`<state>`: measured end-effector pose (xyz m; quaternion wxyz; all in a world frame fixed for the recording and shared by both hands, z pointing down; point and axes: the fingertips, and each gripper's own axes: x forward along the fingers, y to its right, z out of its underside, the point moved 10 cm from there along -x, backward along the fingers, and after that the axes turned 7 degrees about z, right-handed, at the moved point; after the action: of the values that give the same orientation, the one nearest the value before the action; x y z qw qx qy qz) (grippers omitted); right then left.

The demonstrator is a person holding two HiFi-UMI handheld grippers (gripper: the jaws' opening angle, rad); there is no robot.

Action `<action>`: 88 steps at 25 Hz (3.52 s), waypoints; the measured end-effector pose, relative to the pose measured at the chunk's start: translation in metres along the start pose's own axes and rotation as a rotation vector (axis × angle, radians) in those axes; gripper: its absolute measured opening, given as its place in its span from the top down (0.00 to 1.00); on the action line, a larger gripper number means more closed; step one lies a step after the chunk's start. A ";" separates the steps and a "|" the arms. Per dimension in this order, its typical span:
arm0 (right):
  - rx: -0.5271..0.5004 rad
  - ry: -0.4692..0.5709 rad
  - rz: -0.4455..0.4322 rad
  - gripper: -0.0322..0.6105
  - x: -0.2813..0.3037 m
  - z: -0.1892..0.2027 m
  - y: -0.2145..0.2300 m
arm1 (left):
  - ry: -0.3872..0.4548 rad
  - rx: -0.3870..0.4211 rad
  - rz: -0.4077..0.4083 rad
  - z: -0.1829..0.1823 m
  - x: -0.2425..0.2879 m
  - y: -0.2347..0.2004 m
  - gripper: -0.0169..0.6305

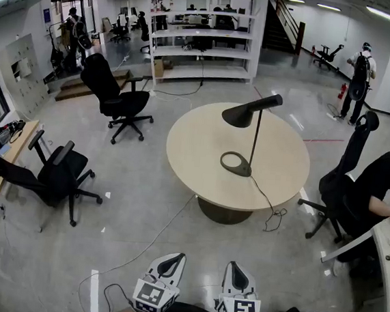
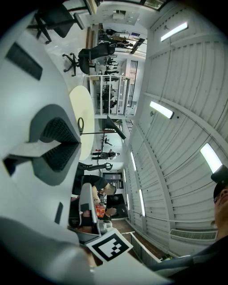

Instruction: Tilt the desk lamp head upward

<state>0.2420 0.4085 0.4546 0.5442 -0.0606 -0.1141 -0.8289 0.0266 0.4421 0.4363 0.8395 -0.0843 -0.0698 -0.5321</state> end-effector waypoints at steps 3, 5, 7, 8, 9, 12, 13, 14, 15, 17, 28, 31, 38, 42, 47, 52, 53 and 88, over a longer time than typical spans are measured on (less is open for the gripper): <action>0.007 0.003 0.004 0.94 0.005 -0.002 0.017 | -0.015 -0.006 0.008 0.010 0.011 0.006 0.90; 0.008 0.000 0.002 0.94 0.010 -0.001 0.023 | -0.017 -0.006 0.006 0.009 0.018 0.007 0.90; 0.008 -0.007 -0.003 0.94 0.018 -0.001 0.025 | -0.020 -0.007 0.005 0.009 0.025 0.004 0.90; 0.009 -0.012 -0.005 0.94 0.024 0.000 0.025 | -0.022 -0.008 0.008 0.009 0.028 0.002 0.90; 0.009 -0.016 -0.005 0.94 0.029 0.000 0.025 | -0.024 -0.010 0.011 0.010 0.032 -0.002 0.90; 0.002 -0.024 0.004 0.94 0.046 0.001 0.026 | -0.033 -0.019 0.027 0.015 0.049 -0.015 0.90; -0.002 -0.027 0.010 0.94 0.052 0.001 0.026 | -0.033 -0.023 0.034 0.015 0.055 -0.020 0.90; -0.006 -0.030 0.016 0.94 0.058 0.000 0.025 | -0.031 -0.026 0.042 0.015 0.062 -0.027 0.90; -0.009 -0.034 0.023 0.94 0.065 -0.002 0.024 | -0.028 -0.029 0.051 0.013 0.068 -0.034 0.90; -0.016 -0.040 0.038 0.94 0.082 -0.008 0.023 | -0.019 -0.033 0.066 0.007 0.084 -0.050 0.90; -0.060 -0.008 0.118 0.94 0.210 -0.064 -0.003 | 0.037 -0.051 0.107 -0.035 0.159 -0.176 0.90; -0.076 0.008 0.142 0.94 0.240 -0.081 -0.018 | 0.056 -0.059 0.133 -0.045 0.170 -0.207 0.90; -0.105 0.021 0.201 0.94 0.287 -0.101 -0.037 | 0.083 -0.070 0.181 -0.053 0.195 -0.261 0.90; -0.120 0.024 0.218 0.94 0.310 -0.107 -0.039 | 0.099 -0.073 0.189 -0.058 0.210 -0.283 0.90; -0.130 0.020 0.204 0.94 0.336 -0.111 -0.031 | 0.088 -0.088 0.200 -0.062 0.239 -0.295 0.90; -0.124 0.027 0.168 0.94 0.374 -0.125 -0.001 | 0.086 -0.097 0.187 -0.082 0.286 -0.302 0.90; -0.126 0.033 0.156 0.94 0.382 -0.130 0.007 | 0.086 -0.094 0.185 -0.088 0.297 -0.301 0.90; -0.275 0.327 0.112 0.94 0.505 -0.357 0.132 | 0.110 -0.237 0.332 -0.199 0.550 -0.406 0.90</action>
<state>0.1694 -0.1815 0.2389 0.5874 -0.0051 0.0932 -0.8039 -0.1019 -0.2562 0.3834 0.9026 -0.1635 0.0543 -0.3946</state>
